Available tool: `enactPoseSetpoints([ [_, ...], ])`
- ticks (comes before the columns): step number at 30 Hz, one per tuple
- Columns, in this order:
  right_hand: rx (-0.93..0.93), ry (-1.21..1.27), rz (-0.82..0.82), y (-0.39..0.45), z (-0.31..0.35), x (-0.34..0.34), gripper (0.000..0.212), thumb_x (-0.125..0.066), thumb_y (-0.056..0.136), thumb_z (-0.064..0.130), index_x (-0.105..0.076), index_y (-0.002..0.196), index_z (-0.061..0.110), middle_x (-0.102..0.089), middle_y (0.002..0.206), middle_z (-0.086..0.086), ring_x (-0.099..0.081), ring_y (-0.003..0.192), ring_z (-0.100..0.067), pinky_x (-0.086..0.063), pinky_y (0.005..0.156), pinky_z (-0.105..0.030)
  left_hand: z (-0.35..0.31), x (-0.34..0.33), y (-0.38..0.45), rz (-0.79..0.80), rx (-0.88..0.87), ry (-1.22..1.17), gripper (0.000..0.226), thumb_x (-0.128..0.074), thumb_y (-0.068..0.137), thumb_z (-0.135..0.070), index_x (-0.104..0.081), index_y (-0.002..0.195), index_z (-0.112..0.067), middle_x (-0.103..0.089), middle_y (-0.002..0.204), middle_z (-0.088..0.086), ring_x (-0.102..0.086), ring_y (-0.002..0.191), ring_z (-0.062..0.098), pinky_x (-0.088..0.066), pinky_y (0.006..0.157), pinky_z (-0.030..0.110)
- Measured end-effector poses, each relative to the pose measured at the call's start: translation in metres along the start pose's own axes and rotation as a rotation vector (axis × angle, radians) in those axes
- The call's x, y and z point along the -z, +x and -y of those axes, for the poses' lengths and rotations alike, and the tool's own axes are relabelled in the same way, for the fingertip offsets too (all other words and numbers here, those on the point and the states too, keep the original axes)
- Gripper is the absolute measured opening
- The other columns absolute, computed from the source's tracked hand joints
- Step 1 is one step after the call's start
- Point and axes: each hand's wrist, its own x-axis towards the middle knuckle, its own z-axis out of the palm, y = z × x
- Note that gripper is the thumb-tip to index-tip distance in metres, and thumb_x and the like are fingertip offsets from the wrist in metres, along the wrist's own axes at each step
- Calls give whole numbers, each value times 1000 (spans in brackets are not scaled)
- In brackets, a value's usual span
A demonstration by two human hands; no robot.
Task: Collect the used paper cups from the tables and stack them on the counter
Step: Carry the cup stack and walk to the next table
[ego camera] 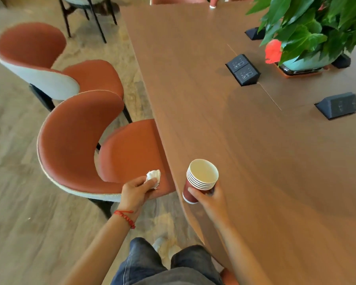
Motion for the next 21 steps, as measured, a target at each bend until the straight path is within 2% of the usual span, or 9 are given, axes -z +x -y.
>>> enactPoseSetpoints([
  [3, 32, -50, 136, 6, 8, -7, 73, -82, 49, 49, -52, 114, 33, -65, 111, 12, -62, 104, -6, -52, 83, -21, 4, 13, -18, -109, -11, -114, 11, -63, 82, 0, -67, 72, 0, -61, 70, 9, -61, 67, 15, -54, 56, 20],
  [5, 53, -66, 221, 10, 12, -12, 70, -82, 50, 46, -53, 113, 32, -66, 109, 13, -62, 103, -5, -52, 82, -19, 9, 21, -31, -186, -18, -184, 9, -63, 82, -1, -68, 74, -1, -63, 76, 11, -62, 72, 16, -53, 56, 17],
  [8, 66, -82, 358, 12, 16, -23, 68, -83, 53, 42, -55, 114, 29, -68, 106, 14, -64, 101, -4, -52, 79, -16, 17, 34, -53, -341, -18, -280, 9, -64, 82, -2, -69, 74, -4, -66, 75, 8, -64, 68, 13, -55, 56, 17],
  [12, 69, -119, 592, 5, 20, -50, 76, -84, 54, 41, -54, 121, 22, -67, 113, 4, -63, 106, -11, -52, 88, -25, 34, 55, -91, -505, -41, -367, 5, -63, 82, -2, -68, 81, -1, -66, 79, 11, -65, 66, 12, -54, 56, 17],
  [16, 98, -182, 801, -12, 23, -89, 61, -84, 58, 33, -58, 113, 25, -69, 107, 15, -64, 101, -2, -49, 82, -14, 52, 81, -129, -678, -50, -481, 4, -63, 82, -3, -67, 82, -2, -66, 80, 12, -66, 69, 14, -54, 56, 17],
  [21, 135, -233, 1040, -48, 22, -145, 62, -83, 63, 13, -55, 118, 16, -65, 112, 0, -62, 102, -1, -47, 81, -11, 72, 116, -171, -865, -94, -591, 6, -64, 81, -2, -68, 84, 0, -66, 79, 11, -66, 68, 14, -54, 57, 18],
])
